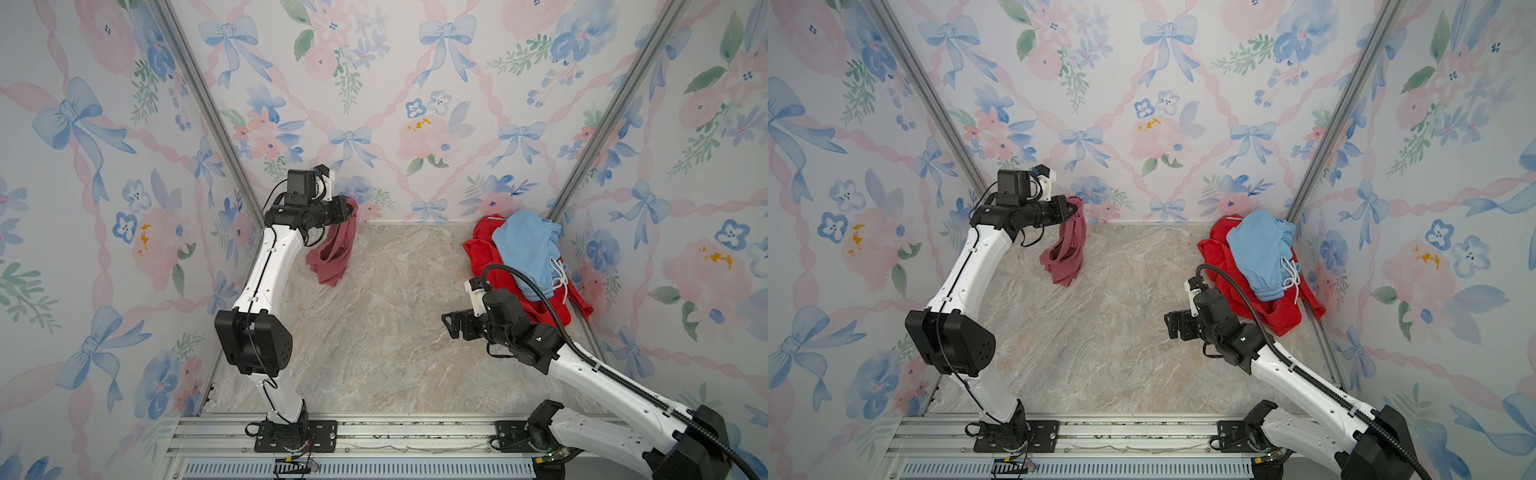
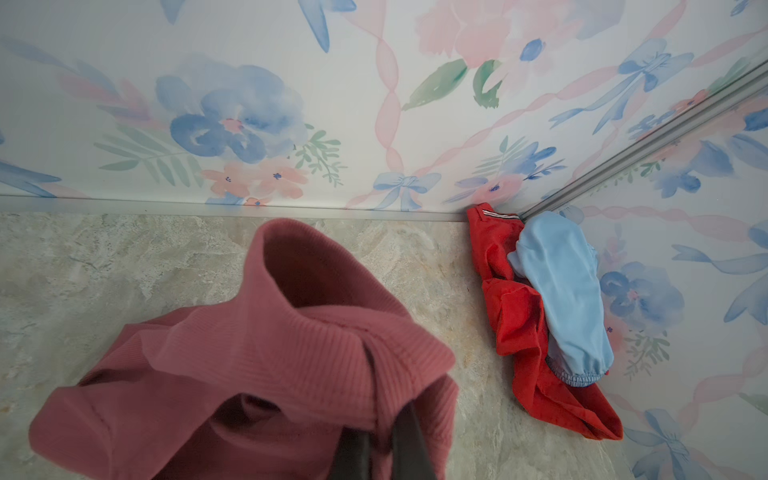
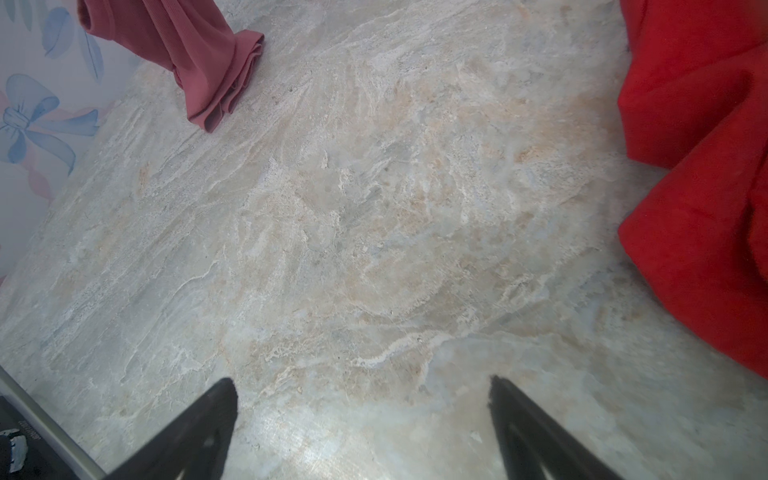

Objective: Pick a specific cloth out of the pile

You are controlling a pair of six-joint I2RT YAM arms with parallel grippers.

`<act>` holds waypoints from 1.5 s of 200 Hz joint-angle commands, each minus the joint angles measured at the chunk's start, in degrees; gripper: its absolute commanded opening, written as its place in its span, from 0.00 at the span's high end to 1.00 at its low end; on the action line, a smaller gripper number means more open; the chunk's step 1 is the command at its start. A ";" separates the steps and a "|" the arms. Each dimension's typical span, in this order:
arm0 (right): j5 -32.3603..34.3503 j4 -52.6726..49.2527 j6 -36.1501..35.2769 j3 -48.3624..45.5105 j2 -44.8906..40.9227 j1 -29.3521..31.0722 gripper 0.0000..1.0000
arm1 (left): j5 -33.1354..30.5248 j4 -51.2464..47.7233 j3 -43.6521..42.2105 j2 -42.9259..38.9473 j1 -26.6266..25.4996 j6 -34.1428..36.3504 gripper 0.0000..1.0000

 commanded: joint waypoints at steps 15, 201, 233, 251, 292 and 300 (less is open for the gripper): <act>0.77 1.00 -0.44 3.25 1.30 1.27 0.03 | -7.86 0.59 -5.39 -0.60 3.06 3.16 1.00; 0.13 3.62 1.19 2.41 3.97 2.98 0.03 | -24.81 0.71 -15.22 12.89 -1.88 15.99 1.00; 0.35 3.72 1.36 3.44 3.98 3.83 0.03 | -19.78 0.79 -13.26 18.67 -0.54 14.88 1.00; 0.70 3.35 1.41 4.99 4.37 4.96 0.03 | -17.31 0.85 -11.54 20.89 0.41 14.91 1.00; 2.15 3.18 1.27 6.16 5.90 7.26 0.03 | -19.55 2.55 -12.14 17.32 -0.35 16.95 0.22; 2.08 3.57 1.41 6.25 6.42 7.25 0.03 | -20.14 2.81 -12.64 16.22 -0.45 16.96 0.07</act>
